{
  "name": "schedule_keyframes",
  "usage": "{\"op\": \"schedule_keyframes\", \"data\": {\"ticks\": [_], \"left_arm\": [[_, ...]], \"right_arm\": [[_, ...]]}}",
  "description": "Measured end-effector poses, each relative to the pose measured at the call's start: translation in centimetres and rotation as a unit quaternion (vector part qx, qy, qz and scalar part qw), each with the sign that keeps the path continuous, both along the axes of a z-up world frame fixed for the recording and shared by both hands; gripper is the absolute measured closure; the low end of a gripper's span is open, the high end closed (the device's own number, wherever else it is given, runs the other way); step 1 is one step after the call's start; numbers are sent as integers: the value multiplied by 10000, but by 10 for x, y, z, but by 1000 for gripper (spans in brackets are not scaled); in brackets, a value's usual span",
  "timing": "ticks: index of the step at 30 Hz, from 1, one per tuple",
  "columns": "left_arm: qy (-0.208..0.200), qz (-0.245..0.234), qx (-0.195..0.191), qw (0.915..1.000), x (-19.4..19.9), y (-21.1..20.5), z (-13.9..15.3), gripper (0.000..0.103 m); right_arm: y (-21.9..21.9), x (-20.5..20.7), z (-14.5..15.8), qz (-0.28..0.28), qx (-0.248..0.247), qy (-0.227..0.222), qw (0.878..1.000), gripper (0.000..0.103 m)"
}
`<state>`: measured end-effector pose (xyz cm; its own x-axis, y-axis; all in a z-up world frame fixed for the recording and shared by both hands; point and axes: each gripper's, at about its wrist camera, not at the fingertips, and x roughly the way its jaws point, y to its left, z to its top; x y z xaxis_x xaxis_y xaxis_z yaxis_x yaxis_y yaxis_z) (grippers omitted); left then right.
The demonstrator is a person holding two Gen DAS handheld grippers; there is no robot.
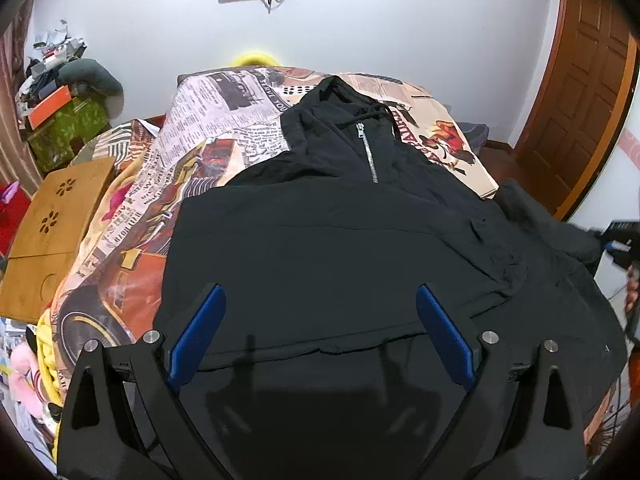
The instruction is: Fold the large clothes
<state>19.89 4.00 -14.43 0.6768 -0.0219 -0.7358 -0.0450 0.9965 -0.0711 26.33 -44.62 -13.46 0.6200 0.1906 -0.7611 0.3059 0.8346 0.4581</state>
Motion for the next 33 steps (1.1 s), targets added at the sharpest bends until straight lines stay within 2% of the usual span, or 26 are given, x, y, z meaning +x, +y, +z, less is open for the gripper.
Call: {"op": "schedule_keyframes", "data": {"ticks": [4, 6, 11, 14, 16, 21, 24, 28, 31, 33], "left_arm": [[-22, 41, -68, 10000, -4, 6, 1, 6], [-17, 43, -128, 9999, -5, 8, 1, 6], [-30, 64, -219, 9997, -9, 16, -1, 6], [-27, 86, -240, 9997, -13, 22, -2, 6], [-18, 103, -245, 9996, -15, 25, -3, 6], [7, 168, -237, 9996, -21, 35, -7, 6], [79, 192, -259, 9994, -23, 39, -11, 6], [159, 203, -284, 9993, -25, 40, -16, 6], [183, 158, -262, 9994, -27, 36, -17, 6], [186, 118, -235, 9995, -27, 32, -17, 6]], "right_arm": [[29, -3, 49, 455, -272, -573, 9969, 91], [53, -5, 75, 856, -388, -867, 9918, 91], [114, -3, 97, 1709, -607, -1105, 9772, 91], [150, 5, 86, 2202, -523, -946, 9694, 91], [171, 11, 67, 2508, -415, -692, 9647, 91], [212, 17, 16, 2957, -213, -14, 9550, 91], [230, 12, -8, 3148, -269, 291, 9483, 88], [237, 5, -21, 3240, -299, 592, 9437, 87], [228, 3, -24, 3243, -34, 860, 9420, 81], [223, -5, -19, 3320, -8, 885, 9391, 81]]}}
